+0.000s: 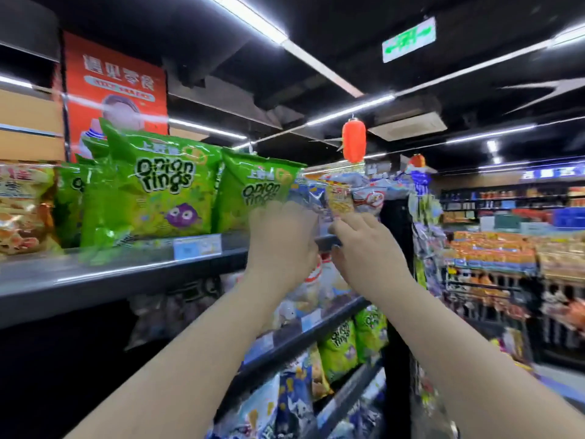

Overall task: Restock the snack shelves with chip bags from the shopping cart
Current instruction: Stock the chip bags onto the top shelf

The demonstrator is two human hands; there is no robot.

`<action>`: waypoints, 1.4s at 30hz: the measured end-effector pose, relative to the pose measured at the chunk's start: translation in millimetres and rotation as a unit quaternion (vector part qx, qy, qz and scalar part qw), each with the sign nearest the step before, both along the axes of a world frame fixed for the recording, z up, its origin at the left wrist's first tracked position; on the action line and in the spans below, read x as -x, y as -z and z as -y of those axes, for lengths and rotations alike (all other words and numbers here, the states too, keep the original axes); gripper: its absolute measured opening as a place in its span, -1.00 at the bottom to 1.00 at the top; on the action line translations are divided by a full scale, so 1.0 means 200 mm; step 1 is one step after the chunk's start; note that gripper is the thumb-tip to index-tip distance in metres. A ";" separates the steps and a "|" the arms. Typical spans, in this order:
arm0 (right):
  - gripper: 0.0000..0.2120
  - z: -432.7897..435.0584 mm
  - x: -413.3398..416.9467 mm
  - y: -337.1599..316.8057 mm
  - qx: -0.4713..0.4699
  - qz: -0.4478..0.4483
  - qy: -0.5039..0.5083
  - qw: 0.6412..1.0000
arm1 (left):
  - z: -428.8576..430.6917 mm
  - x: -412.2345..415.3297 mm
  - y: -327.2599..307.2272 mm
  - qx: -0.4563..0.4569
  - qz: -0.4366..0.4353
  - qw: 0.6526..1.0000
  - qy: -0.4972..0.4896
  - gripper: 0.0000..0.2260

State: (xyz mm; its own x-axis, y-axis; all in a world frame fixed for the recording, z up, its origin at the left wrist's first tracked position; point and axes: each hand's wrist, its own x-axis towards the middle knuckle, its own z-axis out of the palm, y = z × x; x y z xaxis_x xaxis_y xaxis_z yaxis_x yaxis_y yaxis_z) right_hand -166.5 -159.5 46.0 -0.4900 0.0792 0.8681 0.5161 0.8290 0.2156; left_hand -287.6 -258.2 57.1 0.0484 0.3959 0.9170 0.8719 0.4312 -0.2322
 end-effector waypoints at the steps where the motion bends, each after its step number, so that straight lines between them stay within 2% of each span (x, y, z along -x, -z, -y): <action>1: -0.76 -0.09 -0.09 0.01 0.009 0.010 0.024 1.000 | -0.11 -0.07 0.01 0.011 0.006 1.000 0.012 -0.77; 7: -0.77 -0.61 -0.70 0.10 0.019 0.034 0.155 0.987 | -0.76 -0.60 0.10 0.067 0.034 0.995 0.062 -0.72; 11: -0.62 -0.95 -1.13 0.20 0.063 0.022 0.201 0.977 | -1.16 -0.97 0.22 0.098 0.044 0.986 0.125 -0.69; 14: -0.69 -1.18 -1.42 0.30 0.077 0.017 0.246 0.966 | -1.46 -1.22 0.35 0.106 0.047 0.982 0.146 -0.70; 19: -0.73 -1.51 -1.73 0.56 0.153 0.011 0.294 0.944 | -1.91 -1.53 0.67 0.178 0.111 0.958 0.197 -0.70; 23: -0.73 -1.78 -1.86 0.81 0.213 0.033 0.329 0.919 | -2.22 -1.66 0.92 0.223 0.137 0.944 0.199 -0.72; 28: -0.77 -2.16 -1.94 1.15 0.270 0.062 0.352 0.894 | -2.63 -1.66 1.26 0.236 0.227 0.922 0.205 -0.78; 32: -0.81 -2.55 -1.89 1.33 0.304 0.076 0.347 0.884 | -3.05 -1.63 1.49 0.296 0.250 0.898 0.206 -0.77; 36: -0.75 -2.98 -1.78 1.48 0.348 0.094 0.342 0.868 | -3.51 -1.64 1.60 0.343 0.256 0.877 0.221 -0.75; 42: -0.68 -3.53 -1.77 1.74 0.432 0.103 0.346 0.826 | -4.07 -1.66 1.81 0.415 0.281 0.834 0.231 -0.78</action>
State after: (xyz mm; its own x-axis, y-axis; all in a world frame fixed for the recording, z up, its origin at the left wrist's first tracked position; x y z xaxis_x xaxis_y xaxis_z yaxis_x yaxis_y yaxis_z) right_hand 187.4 546.9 -302.2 -0.1976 0.9492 0.2448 0.9571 0.2408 -0.1611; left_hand 44.7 554.9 -305.7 0.0270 0.9636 0.2661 0.9722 -0.0873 0.2173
